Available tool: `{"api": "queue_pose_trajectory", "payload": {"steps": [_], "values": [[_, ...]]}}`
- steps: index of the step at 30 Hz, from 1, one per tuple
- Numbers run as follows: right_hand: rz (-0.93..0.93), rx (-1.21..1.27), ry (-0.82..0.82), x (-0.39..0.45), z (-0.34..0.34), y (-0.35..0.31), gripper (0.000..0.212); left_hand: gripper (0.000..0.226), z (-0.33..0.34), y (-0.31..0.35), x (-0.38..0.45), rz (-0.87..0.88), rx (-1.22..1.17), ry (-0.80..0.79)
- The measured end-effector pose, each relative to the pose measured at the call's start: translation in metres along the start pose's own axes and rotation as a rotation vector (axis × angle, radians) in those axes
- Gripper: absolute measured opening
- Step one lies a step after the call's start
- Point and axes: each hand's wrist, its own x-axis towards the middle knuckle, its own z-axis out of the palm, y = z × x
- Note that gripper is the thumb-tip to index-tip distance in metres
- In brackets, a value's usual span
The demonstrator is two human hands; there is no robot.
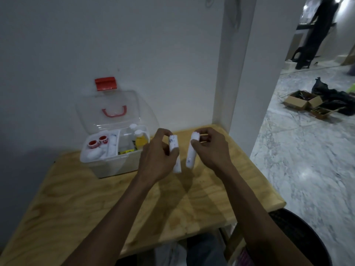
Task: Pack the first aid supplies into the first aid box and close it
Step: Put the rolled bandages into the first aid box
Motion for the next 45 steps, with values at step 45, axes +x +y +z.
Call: {"api": "queue_pose_trajectory", "payload": {"steps": [45], "values": [[-0.268, -0.265, -0.242, 0.012, 0.126, -0.037, 0.021, 0.026, -0.072, -0.110, 0.040, -0.108, 0.144, 0.029]]}}
